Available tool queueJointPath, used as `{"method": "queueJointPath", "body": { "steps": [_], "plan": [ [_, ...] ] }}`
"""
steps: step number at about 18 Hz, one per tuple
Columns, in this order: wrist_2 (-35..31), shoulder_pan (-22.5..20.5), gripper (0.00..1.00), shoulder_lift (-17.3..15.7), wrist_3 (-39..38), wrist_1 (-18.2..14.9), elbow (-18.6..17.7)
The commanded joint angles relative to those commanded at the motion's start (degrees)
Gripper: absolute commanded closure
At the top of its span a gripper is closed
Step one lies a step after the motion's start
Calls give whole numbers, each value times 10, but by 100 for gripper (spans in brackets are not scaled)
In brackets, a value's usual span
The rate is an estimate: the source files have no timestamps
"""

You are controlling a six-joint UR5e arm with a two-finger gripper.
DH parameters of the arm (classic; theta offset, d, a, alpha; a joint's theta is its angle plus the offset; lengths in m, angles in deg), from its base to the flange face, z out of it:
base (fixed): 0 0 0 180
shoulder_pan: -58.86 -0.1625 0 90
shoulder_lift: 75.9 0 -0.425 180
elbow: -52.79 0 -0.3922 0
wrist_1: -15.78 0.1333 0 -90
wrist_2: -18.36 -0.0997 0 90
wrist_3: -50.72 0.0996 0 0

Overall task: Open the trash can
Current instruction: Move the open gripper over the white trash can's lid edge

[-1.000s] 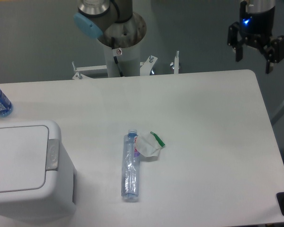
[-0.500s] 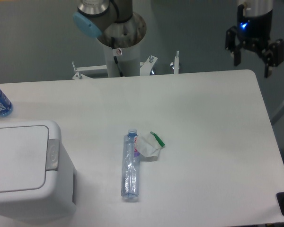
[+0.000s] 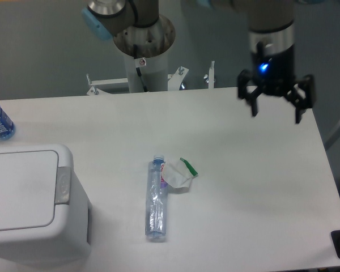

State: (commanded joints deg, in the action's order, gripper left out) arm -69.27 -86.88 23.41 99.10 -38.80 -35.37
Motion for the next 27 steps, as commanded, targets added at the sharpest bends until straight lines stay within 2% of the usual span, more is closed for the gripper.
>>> {"method": "queueJointPath", "body": {
  "steps": [7, 11, 14, 21, 24, 27],
  "plan": [
    [10, 110, 0, 44, -261, 3, 41],
    [67, 136, 0, 65, -360, 3, 69],
    [142, 136, 0, 65, -398, 3, 69],
    [183, 157, 0, 61, -428, 4, 70],
    [185, 182, 0, 58, -439, 4, 68],
    [183, 187, 0, 58, -449, 4, 64]
  ]
}}
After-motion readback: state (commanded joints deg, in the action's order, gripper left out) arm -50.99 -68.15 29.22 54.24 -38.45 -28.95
